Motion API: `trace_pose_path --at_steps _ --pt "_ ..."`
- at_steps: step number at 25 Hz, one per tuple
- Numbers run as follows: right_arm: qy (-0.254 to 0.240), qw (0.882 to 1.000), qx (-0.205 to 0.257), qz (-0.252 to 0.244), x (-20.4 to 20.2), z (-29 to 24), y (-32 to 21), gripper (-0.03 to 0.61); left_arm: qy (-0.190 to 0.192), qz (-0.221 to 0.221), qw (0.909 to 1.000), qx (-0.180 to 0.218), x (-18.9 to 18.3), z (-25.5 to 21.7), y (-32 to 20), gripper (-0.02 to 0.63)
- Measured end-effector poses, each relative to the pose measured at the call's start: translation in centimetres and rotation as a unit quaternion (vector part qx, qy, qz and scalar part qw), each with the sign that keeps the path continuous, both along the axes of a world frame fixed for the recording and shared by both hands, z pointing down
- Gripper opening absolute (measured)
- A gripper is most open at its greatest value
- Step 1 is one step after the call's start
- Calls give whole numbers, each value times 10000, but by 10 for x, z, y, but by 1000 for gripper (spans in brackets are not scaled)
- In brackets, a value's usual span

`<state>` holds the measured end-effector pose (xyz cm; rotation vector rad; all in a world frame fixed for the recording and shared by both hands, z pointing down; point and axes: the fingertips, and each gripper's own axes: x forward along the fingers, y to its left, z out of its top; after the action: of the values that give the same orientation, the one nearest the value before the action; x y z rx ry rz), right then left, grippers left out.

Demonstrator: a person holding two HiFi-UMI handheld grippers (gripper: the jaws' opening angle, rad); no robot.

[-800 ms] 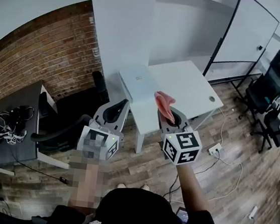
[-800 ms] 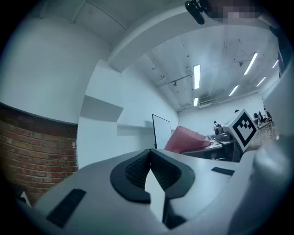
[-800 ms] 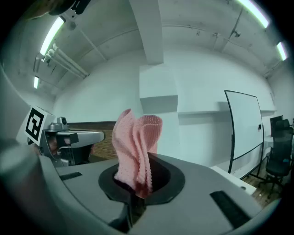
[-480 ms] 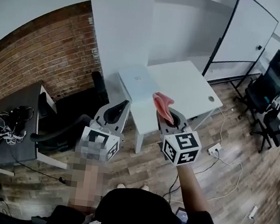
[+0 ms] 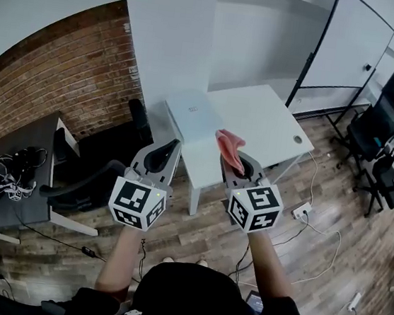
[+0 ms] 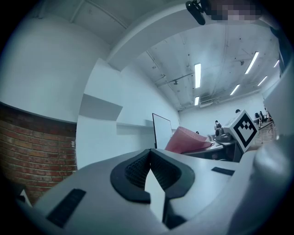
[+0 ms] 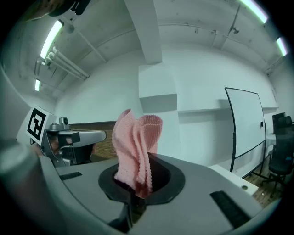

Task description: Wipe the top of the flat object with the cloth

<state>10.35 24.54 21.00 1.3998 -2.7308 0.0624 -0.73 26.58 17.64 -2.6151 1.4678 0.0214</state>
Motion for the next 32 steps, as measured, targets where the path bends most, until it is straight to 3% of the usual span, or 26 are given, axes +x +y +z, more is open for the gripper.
trace_pose_path --at_steps 17,32 --pt "-167 9995 -95 -235 41 15 -18 44 -144 -287 9995 -18 40 10 -6 12" --pt "-126 9994 -221 -231 18 27 -109 44 -52 -285 9995 -119 15 22 -100 12"
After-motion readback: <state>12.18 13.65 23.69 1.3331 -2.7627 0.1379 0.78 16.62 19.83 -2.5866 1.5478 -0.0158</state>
